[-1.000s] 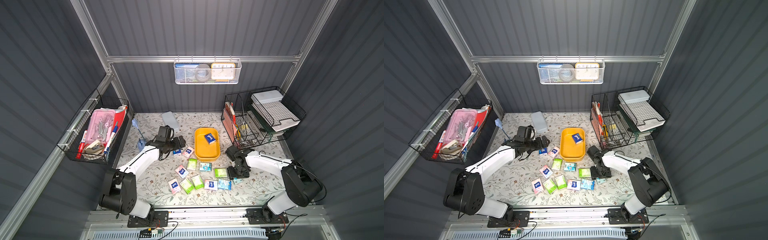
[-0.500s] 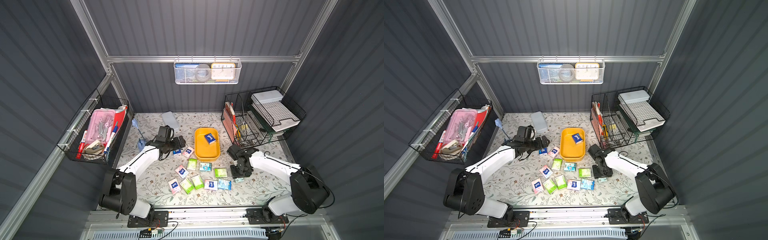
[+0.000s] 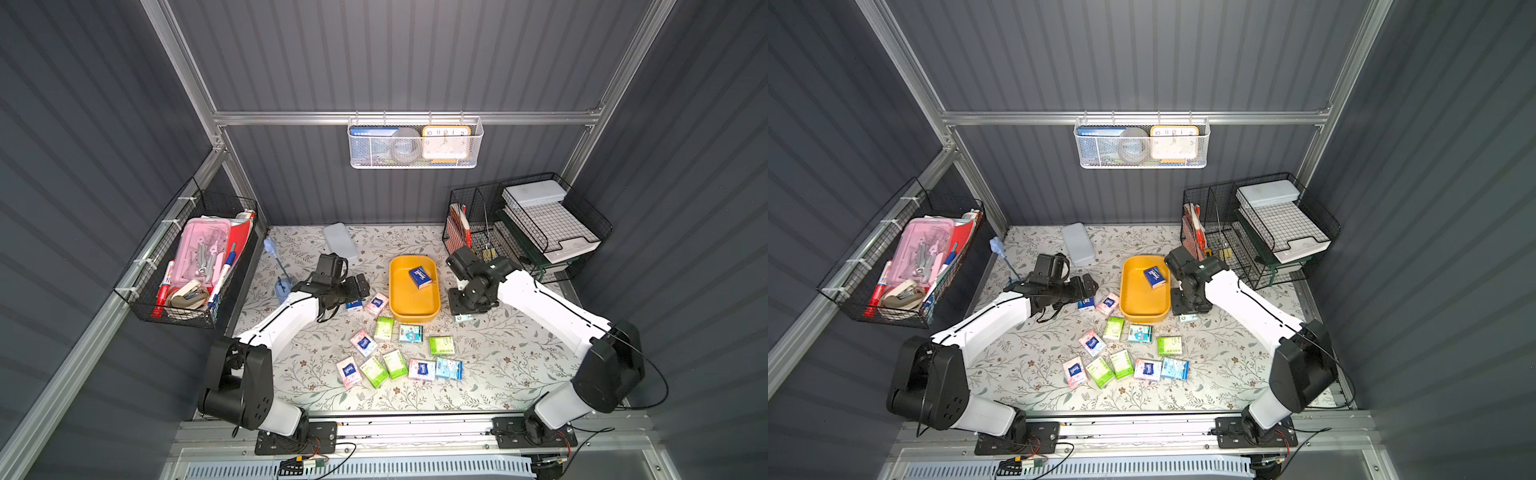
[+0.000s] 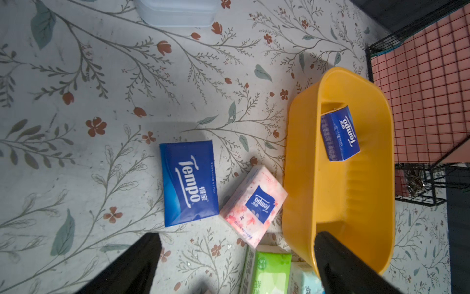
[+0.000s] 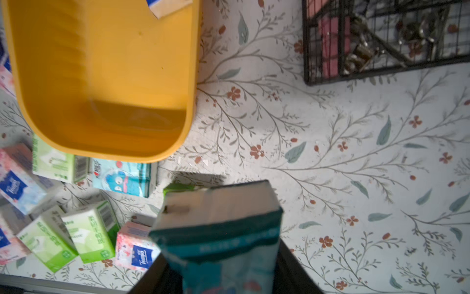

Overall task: Put the pocket tissues into the storage box
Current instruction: Place the pocket tissues in the storage box.

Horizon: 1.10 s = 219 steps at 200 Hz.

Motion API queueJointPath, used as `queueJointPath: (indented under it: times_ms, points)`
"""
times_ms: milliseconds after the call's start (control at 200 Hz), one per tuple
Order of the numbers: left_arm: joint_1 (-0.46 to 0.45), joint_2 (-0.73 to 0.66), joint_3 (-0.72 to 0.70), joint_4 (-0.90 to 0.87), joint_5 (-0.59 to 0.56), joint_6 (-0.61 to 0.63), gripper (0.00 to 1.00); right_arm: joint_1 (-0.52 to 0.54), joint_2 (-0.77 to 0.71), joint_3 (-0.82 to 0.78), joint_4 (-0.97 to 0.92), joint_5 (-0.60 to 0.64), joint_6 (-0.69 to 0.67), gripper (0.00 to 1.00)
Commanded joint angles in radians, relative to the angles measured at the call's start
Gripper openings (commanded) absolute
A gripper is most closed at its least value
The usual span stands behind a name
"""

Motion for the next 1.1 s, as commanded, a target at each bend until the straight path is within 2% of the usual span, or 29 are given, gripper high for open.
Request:
queueJointPath:
  times_ms: [0,210,565,1091]
  points:
    - [-0.002,-0.034,-0.016,-0.059,-0.035,0.042,0.99,0.004,0.095,0.096,0.004,0.006,0.014,0.50]
    - [-0.002,-0.048,-0.029,-0.078,-0.052,0.067,0.99,0.013,0.287,0.282,0.046,0.010,0.034,0.50]
    - [-0.001,-0.050,-0.037,-0.091,-0.062,0.098,0.99,0.019,0.559,0.585,0.010,0.054,-0.001,0.50]
    - [-0.001,-0.061,-0.049,-0.100,-0.069,0.100,0.99,0.002,0.706,0.704,0.068,0.116,-0.001,0.52]
